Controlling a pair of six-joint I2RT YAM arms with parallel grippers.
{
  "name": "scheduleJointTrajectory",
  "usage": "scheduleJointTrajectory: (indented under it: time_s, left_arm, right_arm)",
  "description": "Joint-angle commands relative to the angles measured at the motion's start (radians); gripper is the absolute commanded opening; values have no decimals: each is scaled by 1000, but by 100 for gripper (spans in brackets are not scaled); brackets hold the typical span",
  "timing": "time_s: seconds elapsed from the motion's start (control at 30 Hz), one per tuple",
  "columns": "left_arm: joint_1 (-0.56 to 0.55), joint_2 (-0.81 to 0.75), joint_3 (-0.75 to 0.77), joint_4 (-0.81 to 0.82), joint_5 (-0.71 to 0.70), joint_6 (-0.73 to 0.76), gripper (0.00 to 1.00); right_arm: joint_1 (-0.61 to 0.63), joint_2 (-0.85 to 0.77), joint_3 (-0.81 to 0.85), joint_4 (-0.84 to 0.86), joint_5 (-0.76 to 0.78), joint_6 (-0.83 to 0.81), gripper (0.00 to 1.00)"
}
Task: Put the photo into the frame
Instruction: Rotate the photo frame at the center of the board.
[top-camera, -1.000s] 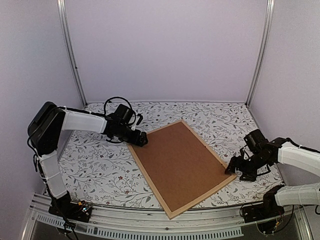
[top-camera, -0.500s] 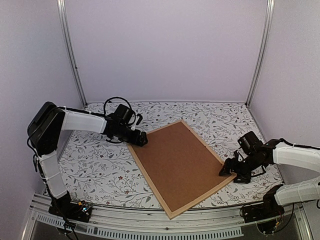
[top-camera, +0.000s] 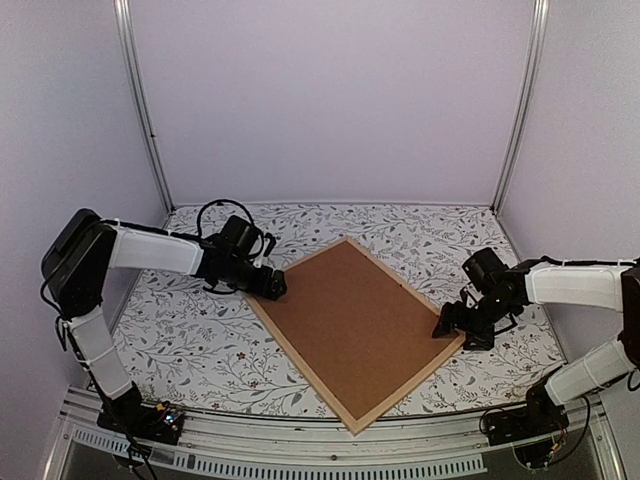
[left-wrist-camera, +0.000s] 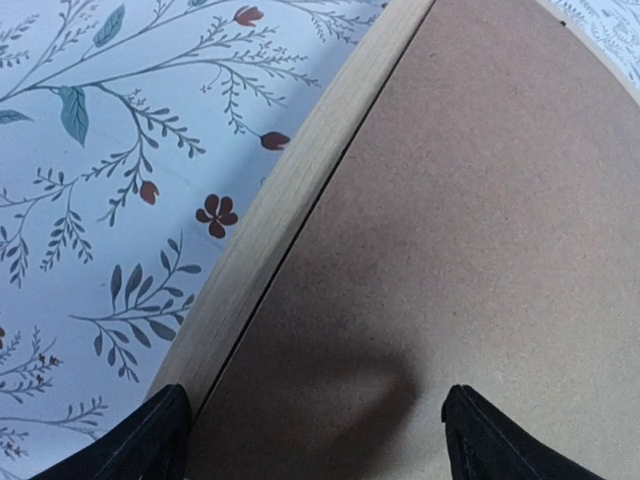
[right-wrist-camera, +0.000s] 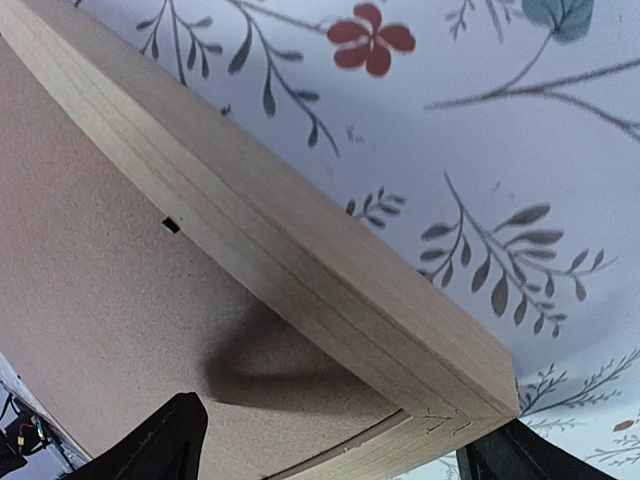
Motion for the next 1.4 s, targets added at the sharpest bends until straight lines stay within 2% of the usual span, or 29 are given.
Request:
scheduleJointTrajectory:
  time_s: [0.0, 0.3, 0.5, 0.93, 1.37]
  left_arm:
    - [-81, -32, -95, -105, 73, -72, 89]
    - [-224, -127, -207, -121, 69, -171, 89]
    - [-260, -149, -171, -140, 4, -197, 90]
    - [-261, -112, -38, -111, -37, -129, 90]
    - [-278, -143, -2, -70, -101, -103, 91]
  right_arm:
    - [-47, 60, 96, 132, -7, -104, 89]
    - [-114, 269, 295, 107, -24, -282, 89]
    - [-119, 353, 348, 102, -35, -329, 89]
    - [-118, 362, 339, 104, -25, -351, 89]
    - [-119, 369, 322, 119, -36, -355, 89]
